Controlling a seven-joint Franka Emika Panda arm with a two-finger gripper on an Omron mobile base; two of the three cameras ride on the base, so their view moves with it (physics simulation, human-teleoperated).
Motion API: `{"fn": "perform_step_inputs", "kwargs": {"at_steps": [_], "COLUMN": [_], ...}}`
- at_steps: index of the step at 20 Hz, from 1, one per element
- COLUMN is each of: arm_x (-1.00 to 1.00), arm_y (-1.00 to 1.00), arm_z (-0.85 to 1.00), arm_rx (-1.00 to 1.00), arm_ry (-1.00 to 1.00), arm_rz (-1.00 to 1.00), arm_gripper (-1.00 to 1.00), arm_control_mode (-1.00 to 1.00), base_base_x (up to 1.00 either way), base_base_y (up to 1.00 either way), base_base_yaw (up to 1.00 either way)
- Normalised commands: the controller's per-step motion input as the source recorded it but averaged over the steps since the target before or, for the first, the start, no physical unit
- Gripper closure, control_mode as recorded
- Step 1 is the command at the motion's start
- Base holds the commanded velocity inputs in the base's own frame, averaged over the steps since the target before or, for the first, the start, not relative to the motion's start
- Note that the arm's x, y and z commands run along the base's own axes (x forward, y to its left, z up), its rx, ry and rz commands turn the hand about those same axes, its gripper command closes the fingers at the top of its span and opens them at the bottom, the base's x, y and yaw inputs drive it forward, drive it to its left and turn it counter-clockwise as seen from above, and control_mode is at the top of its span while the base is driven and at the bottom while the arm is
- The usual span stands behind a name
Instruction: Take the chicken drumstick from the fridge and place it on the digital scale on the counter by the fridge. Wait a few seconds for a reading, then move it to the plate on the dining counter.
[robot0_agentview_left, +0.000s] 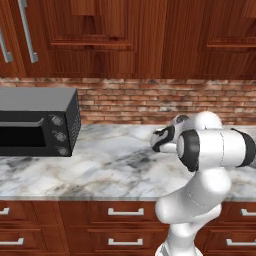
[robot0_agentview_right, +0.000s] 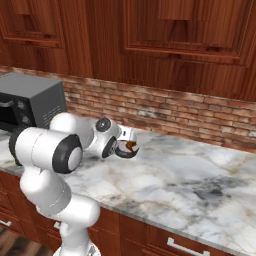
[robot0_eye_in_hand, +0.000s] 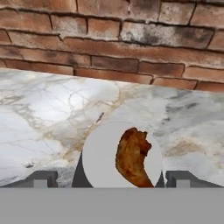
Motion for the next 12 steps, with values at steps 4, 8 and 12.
{"fn": "perform_step_inputs", "kwargs": {"at_steps": [4, 8, 12], "arm_x": [-0.71, -0.74, -0.62], "arm_y": [0.00, 0.00, 0.00], "arm_z": [0.39, 0.15, 0.02], "arm_rx": [0.10, 0.05, 0.00], "arm_ry": [0.00, 0.00, 0.00], "arm_rz": [0.00, 0.00, 0.00], "arm_gripper": [-1.00, -1.00, -1.00], "arm_control_mode": [-1.00, -1.00, -1.00], "base_base_x": [0.00, 0.00, 0.00], "base_base_y": [0.00, 0.00, 0.00], "base_base_yaw": [0.00, 0.00, 0.00]}}
